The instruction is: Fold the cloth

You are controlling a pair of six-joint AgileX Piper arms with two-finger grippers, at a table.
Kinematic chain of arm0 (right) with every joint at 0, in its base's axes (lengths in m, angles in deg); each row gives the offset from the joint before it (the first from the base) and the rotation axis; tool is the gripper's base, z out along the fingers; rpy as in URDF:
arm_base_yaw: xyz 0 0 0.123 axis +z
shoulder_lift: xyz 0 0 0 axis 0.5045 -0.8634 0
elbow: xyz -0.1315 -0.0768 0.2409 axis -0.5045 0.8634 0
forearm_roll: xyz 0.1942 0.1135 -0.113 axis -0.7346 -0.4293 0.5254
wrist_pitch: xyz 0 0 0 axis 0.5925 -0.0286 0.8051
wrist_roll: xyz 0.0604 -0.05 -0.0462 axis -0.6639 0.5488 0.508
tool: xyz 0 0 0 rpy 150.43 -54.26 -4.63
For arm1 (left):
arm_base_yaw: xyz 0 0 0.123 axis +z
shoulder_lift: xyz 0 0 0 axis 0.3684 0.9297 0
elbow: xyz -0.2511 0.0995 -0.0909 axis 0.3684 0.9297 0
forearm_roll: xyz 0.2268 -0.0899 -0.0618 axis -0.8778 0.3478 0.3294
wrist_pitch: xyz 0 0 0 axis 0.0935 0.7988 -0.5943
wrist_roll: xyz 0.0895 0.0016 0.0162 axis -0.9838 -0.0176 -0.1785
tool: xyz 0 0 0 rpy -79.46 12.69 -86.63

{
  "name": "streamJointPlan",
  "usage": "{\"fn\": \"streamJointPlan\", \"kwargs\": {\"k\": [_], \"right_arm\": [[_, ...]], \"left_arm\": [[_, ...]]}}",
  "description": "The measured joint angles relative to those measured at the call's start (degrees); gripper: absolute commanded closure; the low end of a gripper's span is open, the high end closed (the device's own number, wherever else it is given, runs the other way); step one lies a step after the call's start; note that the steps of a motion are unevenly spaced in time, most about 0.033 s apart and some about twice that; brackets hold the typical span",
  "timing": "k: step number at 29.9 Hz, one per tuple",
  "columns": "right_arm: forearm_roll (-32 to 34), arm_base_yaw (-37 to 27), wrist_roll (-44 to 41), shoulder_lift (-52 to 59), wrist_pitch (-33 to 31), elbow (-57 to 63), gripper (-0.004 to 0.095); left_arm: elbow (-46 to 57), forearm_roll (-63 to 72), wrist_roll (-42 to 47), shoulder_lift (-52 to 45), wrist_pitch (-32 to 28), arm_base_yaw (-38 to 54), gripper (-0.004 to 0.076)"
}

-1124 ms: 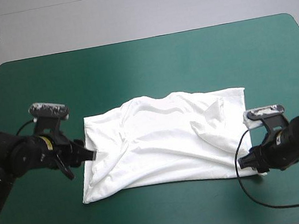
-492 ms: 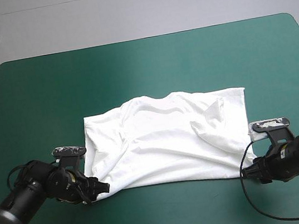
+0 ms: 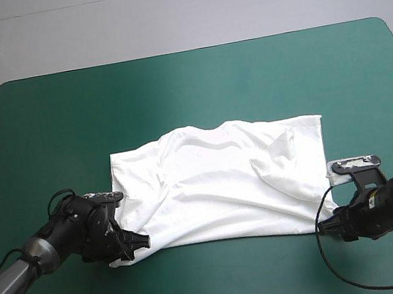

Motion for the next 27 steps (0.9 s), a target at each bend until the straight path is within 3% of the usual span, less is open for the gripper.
{"fn": "streamJointPlan", "kwargs": {"k": [5, 10, 18, 27], "right_arm": [[0.0, 0.0, -0.05, 0.0, -0.51, 0.0, 0.0457], [0.0, 0.0, -0.1, 0.01, -0.83, 0.0, 0.0465], [0.11, 0.0, -0.37, -1.4, 1.91, 0.0, 0.0461], [2.56, -0.05, 0.28, -15.05, 8.21, 0.0, 0.0441]], "left_arm": [[1.79, 2.86, 1.07, 0.44, -2.43, 0.0, 0.073], [4.62, 5.62, 1.41, -1.07, -5.84, 0.0, 0.0727], [5.01, 5.69, 1.47, -1.47, -6.53, 0.0, 0.0727], [5.01, 6.04, 0.34, -1.47, -6.36, 0.0, 0.0727]]}}
